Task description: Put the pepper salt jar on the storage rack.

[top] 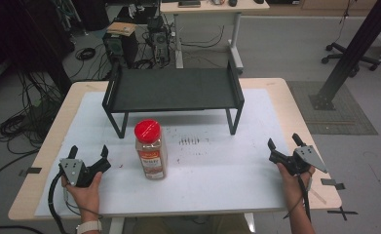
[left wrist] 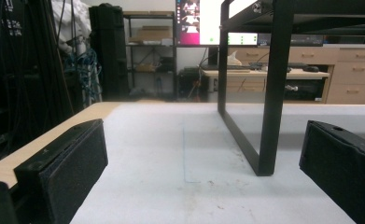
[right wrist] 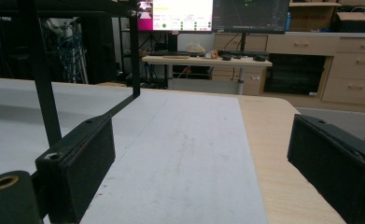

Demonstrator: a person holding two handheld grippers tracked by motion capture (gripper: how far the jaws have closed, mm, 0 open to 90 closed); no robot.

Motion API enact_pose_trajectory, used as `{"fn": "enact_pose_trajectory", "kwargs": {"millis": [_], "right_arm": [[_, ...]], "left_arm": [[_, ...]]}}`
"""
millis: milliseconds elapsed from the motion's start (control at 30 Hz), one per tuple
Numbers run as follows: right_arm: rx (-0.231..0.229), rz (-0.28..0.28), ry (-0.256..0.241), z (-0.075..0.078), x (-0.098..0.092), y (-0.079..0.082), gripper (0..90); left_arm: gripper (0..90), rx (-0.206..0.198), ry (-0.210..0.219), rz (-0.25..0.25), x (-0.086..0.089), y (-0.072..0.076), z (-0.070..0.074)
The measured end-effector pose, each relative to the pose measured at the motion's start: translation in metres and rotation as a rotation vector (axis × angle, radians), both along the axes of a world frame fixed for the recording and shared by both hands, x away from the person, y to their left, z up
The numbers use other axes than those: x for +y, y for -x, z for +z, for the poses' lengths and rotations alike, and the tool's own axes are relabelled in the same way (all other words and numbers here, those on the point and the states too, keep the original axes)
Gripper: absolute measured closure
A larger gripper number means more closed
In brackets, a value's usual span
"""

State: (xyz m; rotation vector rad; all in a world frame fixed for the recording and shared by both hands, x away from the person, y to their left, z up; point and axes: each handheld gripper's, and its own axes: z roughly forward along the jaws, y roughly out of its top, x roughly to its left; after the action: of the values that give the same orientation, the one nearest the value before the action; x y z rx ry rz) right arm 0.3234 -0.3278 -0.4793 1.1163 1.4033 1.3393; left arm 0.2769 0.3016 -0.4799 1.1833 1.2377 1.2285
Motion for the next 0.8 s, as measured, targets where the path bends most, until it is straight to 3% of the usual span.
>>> {"fn": "enact_pose_trajectory", "kwargs": {"millis": [67, 167, 400, 433, 633, 667, 733, 800], "right_arm": [[0.0, 0.001, -0.002, 0.0, 0.0, 0.0, 7.5], [0.0, 0.003, -0.001, 0.0, 0.0, 0.0, 7.5], [-0.002, 0.005, 0.003, 0.0, 0.0, 0.0, 7.5], [-0.002, 0.005, 0.003, 0.0, 0.0, 0.0, 7.5], [-0.003, 0.007, 0.005, 0.0, 0.0, 0.0, 7.5], [-0.003, 0.007, 0.005, 0.0, 0.0, 0.0, 7.5], [-0.003, 0.008, 0.005, 0.0, 0.0, 0.0, 7.5], [-0.003, 0.009, 0.006, 0.0, 0.0, 0.0, 7.5]], "left_arm": [[2.0, 0.003, 0.007, 0.007, 0.0, 0.001, 0.001], [2.0, -0.037, 0.018, 0.02, -0.002, 0.007, 0.008], [0.2, -0.056, 0.021, 0.024, -0.004, 0.013, 0.015], [0.2, -0.061, 0.009, 0.012, -0.01, 0.019, 0.024], [0.2, -0.081, 0.02, -0.007, -0.021, 0.027, 0.036], [0.2, -0.073, 0.039, -0.017, -0.031, 0.034, 0.044], [0.4, -0.073, 0.039, -0.017, -0.031, 0.034, 0.044], [0.4, -0.046, 0.034, -0.018, -0.038, 0.039, 0.05]]}}
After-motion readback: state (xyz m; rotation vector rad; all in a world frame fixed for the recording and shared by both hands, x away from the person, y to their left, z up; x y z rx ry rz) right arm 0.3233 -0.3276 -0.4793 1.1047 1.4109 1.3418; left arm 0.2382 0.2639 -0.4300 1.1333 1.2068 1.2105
